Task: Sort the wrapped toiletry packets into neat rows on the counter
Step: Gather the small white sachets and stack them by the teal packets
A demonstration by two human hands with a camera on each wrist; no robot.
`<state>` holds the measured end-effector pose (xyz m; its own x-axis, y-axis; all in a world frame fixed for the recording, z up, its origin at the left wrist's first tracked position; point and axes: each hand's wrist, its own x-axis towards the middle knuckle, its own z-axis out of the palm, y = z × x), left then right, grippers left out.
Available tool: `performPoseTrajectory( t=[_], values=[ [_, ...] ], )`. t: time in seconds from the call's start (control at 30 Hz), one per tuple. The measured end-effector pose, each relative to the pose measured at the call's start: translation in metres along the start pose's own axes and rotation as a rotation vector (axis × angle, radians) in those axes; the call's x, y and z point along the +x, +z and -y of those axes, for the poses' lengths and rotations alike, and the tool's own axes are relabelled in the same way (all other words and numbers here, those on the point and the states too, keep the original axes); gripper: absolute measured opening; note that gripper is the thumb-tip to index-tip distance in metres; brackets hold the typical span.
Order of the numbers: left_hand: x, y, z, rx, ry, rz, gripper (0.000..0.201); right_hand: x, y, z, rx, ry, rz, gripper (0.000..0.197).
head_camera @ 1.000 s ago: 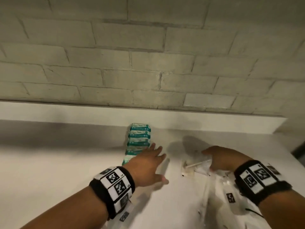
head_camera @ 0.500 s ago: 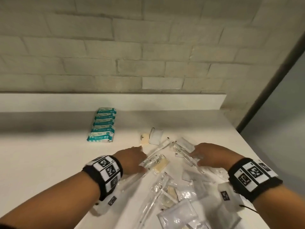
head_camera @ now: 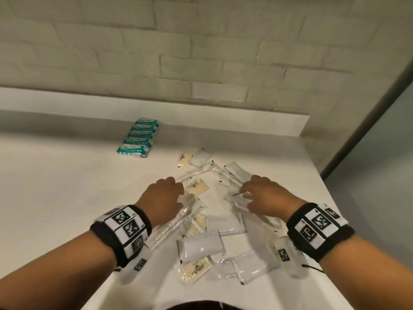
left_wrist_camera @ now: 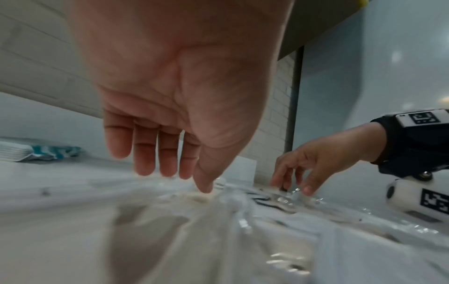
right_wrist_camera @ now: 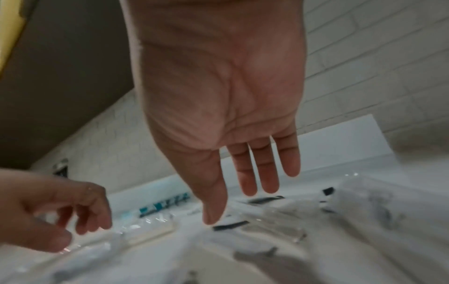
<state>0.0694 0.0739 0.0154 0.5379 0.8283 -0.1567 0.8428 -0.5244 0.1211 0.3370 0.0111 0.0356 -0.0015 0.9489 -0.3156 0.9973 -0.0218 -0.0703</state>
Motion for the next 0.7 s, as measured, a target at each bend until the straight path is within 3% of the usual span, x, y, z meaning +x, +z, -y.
performPoseTrajectory(
  t=[0.07, 0.13, 0.2, 0.27, 0.37, 0.5, 0.7],
  values=[
    [-0.011, -0.003, -0.02, -0.045, 0.038, 0.012, 0.02, -0.014, 0.004, 0.004, 0.028, -0.058, 0.054, 0.031],
    [-0.021, -0.002, -0.04, -0.11, 0.083, 0.12, 0.012, -0.03, 0.014, 0.007, 0.051, -0.15, 0.175, 0.026],
    [-0.028, 0.003, -0.053, -0.151, 0.118, 0.244, 0.021, -0.038, 0.024, 0.006, 0.067, -0.21, 0.226, 0.035],
    [-0.033, 0.011, -0.058, -0.131, 0.101, 0.293, 0.042, -0.038, 0.026, -0.001, 0.04, -0.214, 0.179, 0.035],
    [-0.036, 0.02, -0.061, -0.059, 0.053, 0.25, 0.056, -0.046, 0.02, -0.007, 0.015, -0.184, 0.09, 0.03],
    [-0.033, 0.022, -0.064, -0.058, -0.008, 0.197, 0.042, -0.075, 0.03, 0.003, 0.016, -0.296, 0.185, 0.049],
    [-0.032, 0.016, -0.073, -0.059, -0.045, 0.245, 0.031, -0.077, 0.044, 0.006, 0.089, -0.285, 0.063, 0.019]
  ],
)
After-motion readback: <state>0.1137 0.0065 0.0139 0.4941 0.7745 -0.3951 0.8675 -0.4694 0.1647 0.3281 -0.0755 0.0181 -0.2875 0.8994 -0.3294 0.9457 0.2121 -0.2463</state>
